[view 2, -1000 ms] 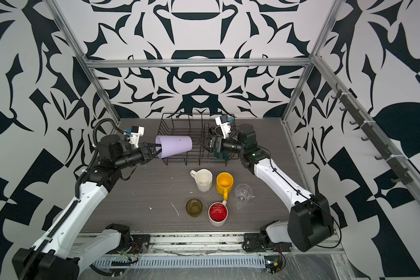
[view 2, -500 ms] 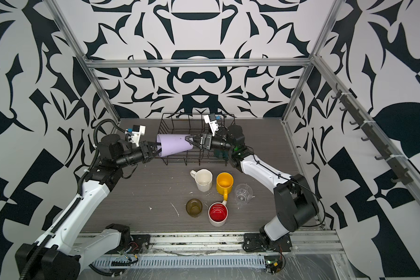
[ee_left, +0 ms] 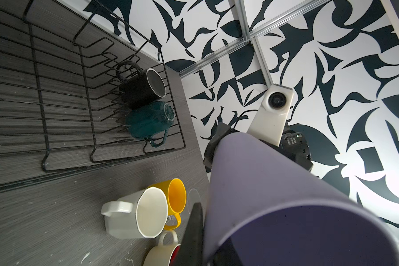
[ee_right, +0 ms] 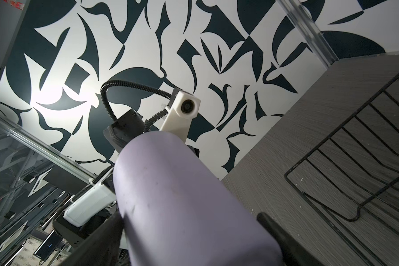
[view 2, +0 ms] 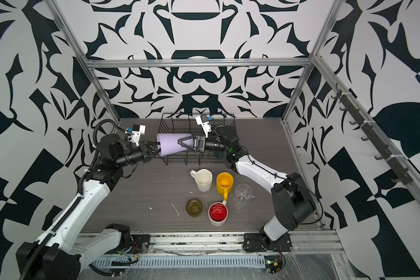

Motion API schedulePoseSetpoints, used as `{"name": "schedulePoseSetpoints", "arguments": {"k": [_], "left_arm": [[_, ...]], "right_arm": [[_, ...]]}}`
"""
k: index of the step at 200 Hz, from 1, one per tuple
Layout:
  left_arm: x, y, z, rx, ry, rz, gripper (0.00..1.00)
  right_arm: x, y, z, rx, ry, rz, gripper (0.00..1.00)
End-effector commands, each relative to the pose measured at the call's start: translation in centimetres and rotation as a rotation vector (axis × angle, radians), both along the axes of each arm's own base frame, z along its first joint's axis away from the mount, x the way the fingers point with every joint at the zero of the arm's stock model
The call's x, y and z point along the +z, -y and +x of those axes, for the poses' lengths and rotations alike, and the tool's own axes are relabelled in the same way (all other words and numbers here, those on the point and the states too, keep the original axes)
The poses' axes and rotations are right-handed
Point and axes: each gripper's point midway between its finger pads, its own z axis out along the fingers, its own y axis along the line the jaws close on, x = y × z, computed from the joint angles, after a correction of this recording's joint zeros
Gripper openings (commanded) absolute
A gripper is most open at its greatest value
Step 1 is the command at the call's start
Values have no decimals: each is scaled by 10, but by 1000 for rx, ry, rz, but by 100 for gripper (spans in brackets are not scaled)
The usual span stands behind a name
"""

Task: Load cups into a dish rack
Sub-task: Place the cup upside down at the dish rack.

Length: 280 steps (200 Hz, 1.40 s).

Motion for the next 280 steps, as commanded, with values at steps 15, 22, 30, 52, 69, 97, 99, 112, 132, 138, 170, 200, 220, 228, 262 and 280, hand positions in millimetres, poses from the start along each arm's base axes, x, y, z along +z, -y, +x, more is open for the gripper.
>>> {"name": "schedulePoseSetpoints", "arguments": {"k": [15,22,30,52,69,97,99,112,132,138,170,200,220,228,262,280], "left_arm": [[10,7,-5,-61,29,-39,0],[9,8,-5,-62,25,-40,0],[9,8,-5,-65,24,-41,0],[10,8,-4,-65,23,-44,0],[9,8,-3,-65,20,-42,0],[10,8,0,-61,16,-44,0],[10,8,-1,-62,17,-44,0],[11,9,-1,-69,18,-49,0],[14,10,-2,-85,19,-58,0],[14,10,-3,-90,21,-59,0],[16,14,-6,-130,12,-68,0],[16,16,-5,-146,5,-73,0],[15,16,-5,-154,-1,-74,0],[15,16,-5,-154,-4,-75,0],[14,17,-4,-155,-11,-74,0],[14,16,-4,-149,-13,-68,0]], "right_arm": [[20,-13,-14,66,60,30,88],[20,-15,-16,75,61,30,88],[20,-16,-16,81,59,30,87],[19,-20,-19,95,54,27,75],[18,-20,-19,92,48,23,63],[21,-19,-20,90,51,21,50],[21,-19,-20,91,51,20,49],[21,-20,-21,97,53,13,51],[20,-21,-23,107,52,6,75],[21,-22,-24,115,54,5,79],[19,-28,-31,152,61,-14,98],[16,-31,-32,148,70,-40,95],[16,-32,-32,149,66,-41,89],[16,-31,-32,146,67,-41,86],[15,-32,-31,140,69,-43,55],[16,-31,-31,136,72,-48,48]]}}
